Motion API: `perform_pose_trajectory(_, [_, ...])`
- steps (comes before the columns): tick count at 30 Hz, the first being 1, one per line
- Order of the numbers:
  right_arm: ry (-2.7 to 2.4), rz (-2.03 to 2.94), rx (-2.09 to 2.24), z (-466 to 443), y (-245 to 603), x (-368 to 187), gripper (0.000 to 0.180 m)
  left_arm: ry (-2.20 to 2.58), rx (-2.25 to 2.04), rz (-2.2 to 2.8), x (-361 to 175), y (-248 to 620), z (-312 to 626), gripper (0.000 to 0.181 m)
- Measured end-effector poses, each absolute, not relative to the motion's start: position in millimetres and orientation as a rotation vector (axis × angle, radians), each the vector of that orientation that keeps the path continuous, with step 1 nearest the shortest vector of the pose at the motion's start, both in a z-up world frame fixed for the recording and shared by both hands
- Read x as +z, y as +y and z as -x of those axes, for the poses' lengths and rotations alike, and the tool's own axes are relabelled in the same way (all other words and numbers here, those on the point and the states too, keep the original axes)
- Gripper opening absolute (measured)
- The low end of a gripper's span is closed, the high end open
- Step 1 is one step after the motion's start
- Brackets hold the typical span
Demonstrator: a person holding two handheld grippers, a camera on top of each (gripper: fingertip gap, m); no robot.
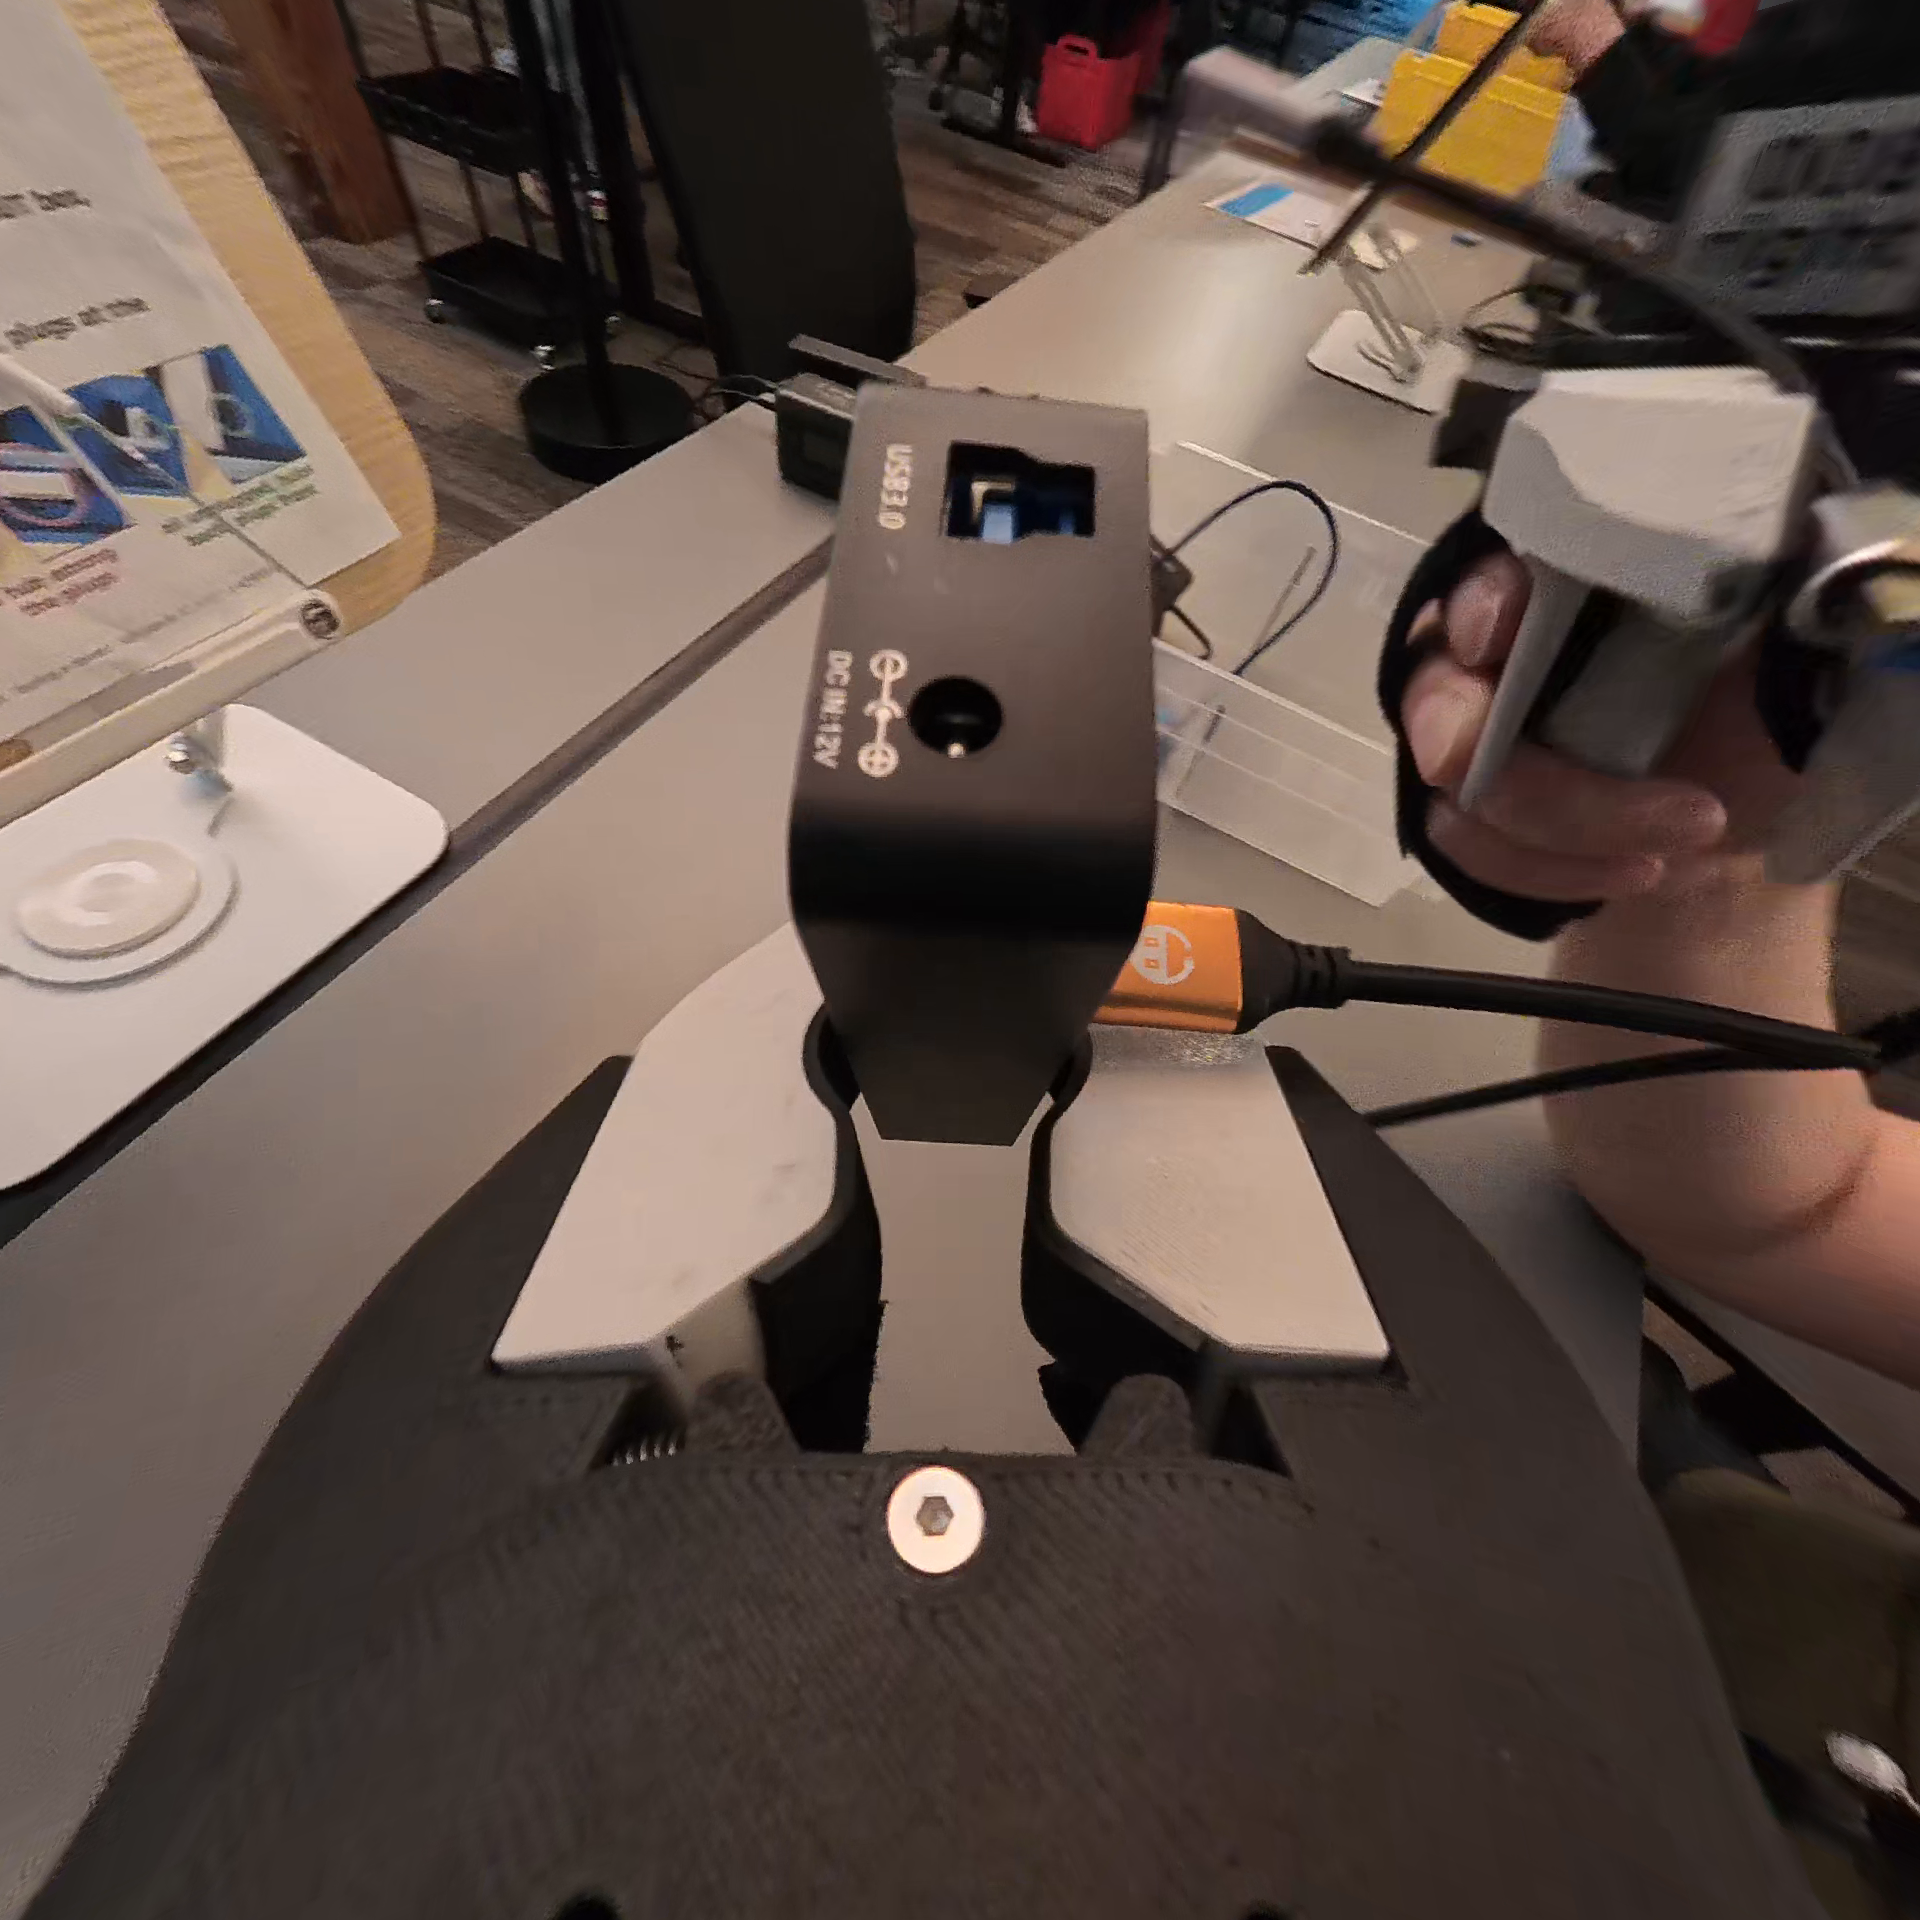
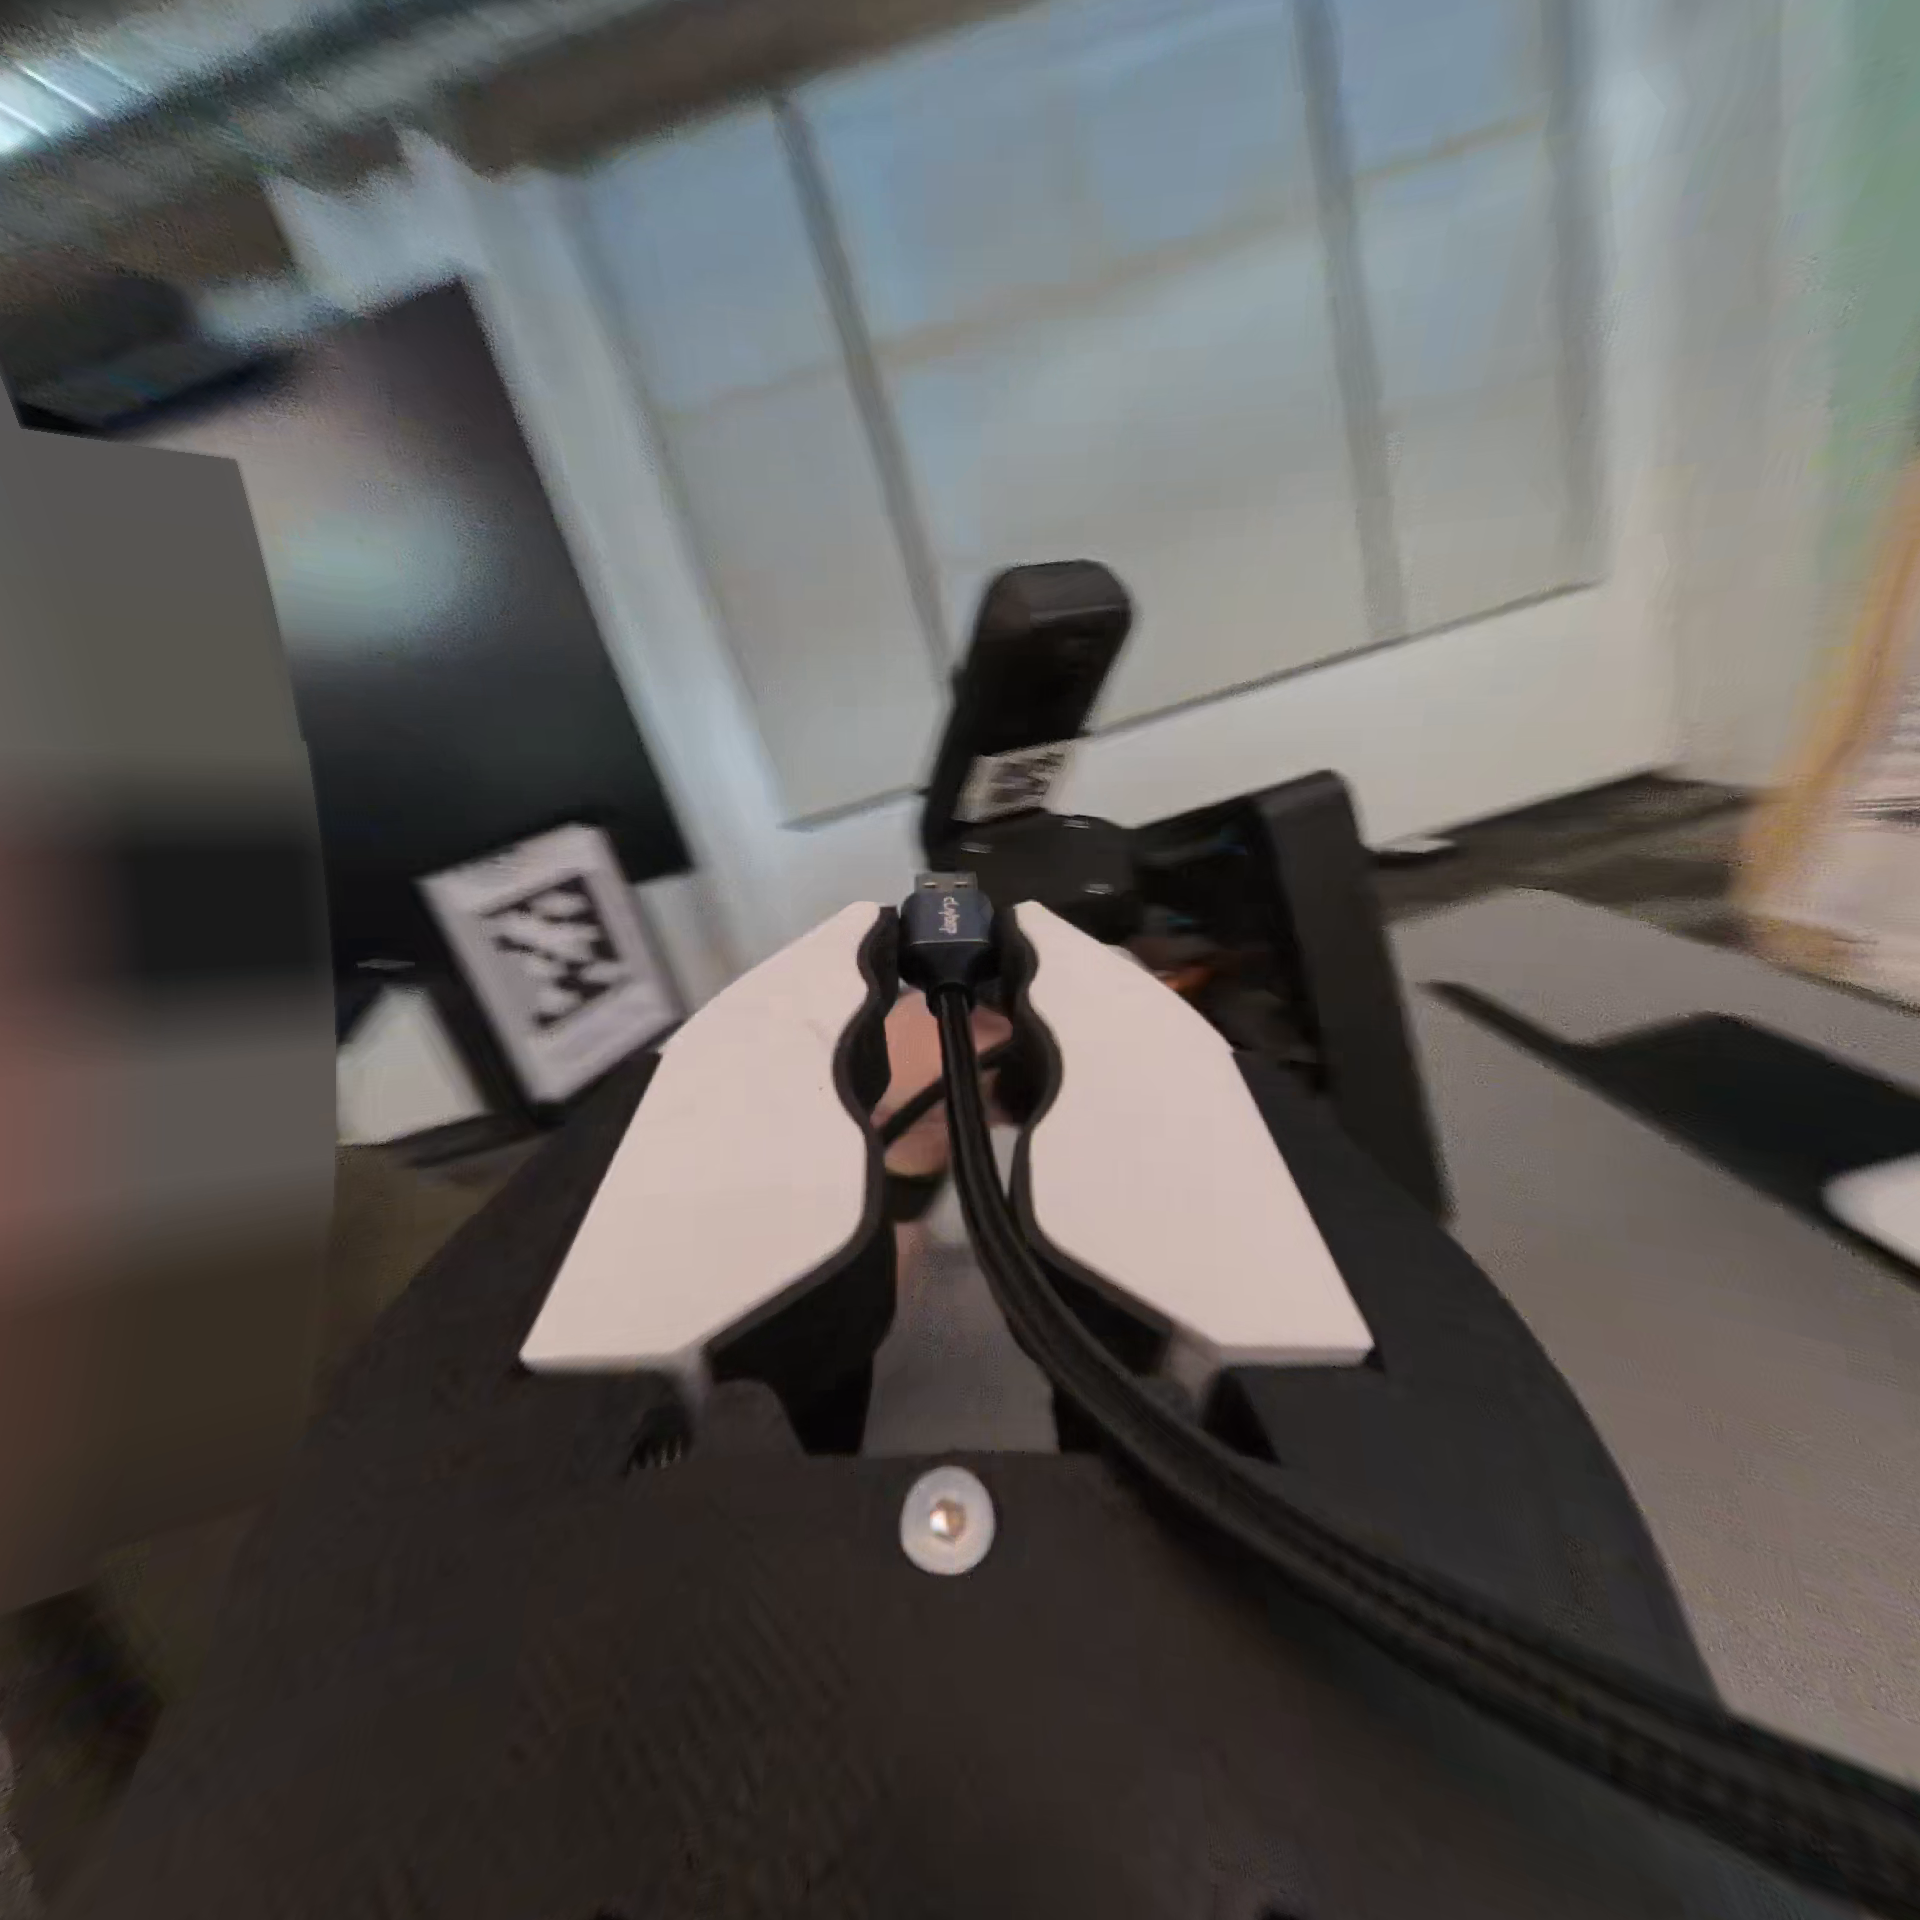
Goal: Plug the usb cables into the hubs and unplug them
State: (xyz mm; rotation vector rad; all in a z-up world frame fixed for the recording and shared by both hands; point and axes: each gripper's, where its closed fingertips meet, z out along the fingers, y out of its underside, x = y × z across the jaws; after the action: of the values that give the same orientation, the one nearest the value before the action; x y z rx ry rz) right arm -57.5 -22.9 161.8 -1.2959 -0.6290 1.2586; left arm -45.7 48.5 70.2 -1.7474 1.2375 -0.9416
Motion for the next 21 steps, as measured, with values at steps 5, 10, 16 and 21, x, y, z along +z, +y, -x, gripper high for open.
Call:
perform_pose_trajectory(5, [-0.541,1.414,0.647,48.0,4.4,149.0,0.018,1.186,-0.797,1.839,52.6,62.4,41.4,0.028])
perform_pose_trajectory(10, [-0.522,1.478,0.409,54.0,18.3,132.5,0.018,1.113,-0.697,1.882,42.0,76.5,38.8,0.028])
perform_pose_trajectory(16, [-0.562,1.431,0.261,59.6,36.6,116.1,0.018,1.037,-0.636,1.882,41.0,89.5,42.9,0.028])
perform_pose_trajectory(21, [-0.540,1.374,0.180,63.1,40.7,116.0,0.018,0.994,-0.626,1.864,43.7,95.5,43.3,0.028])
